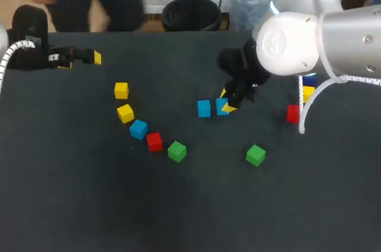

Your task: Place the blue cubes, place green cubes on the blue cubes, place the yellow cubes on the green cubes, then place the red cubes on the yellow cubes, and place purple cube on the red cubes.

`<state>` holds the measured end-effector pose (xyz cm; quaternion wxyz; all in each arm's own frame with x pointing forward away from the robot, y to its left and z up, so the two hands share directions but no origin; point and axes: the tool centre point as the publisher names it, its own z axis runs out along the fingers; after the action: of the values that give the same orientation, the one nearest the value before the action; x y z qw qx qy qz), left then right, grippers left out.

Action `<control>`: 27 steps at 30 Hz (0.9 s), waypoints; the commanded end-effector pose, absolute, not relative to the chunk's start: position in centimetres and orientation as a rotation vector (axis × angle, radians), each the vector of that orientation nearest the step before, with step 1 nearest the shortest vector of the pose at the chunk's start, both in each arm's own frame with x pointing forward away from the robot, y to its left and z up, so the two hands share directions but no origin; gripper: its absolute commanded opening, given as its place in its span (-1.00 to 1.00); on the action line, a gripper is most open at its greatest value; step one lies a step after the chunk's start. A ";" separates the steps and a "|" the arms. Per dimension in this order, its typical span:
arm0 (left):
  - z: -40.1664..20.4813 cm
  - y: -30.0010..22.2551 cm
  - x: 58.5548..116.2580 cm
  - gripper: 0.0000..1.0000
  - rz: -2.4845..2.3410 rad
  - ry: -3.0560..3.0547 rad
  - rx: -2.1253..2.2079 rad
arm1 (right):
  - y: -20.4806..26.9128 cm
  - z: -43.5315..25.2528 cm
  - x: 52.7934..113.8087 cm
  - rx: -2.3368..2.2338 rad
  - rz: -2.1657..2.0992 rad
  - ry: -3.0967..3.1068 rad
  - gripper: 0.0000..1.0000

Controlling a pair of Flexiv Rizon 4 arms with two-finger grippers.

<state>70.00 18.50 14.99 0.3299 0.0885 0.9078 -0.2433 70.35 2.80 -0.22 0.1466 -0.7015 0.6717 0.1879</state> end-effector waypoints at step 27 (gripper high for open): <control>15.0 18.5 70.0 1.00 -0.636 2.374 0.231 | 2.8 -0.6 70.5 -2.017 0.560 1.934 -1.00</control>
<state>70.00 18.50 14.99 0.3299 0.0885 0.9078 -0.2433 70.32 2.72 -0.55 0.1455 -0.6999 0.6724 0.1919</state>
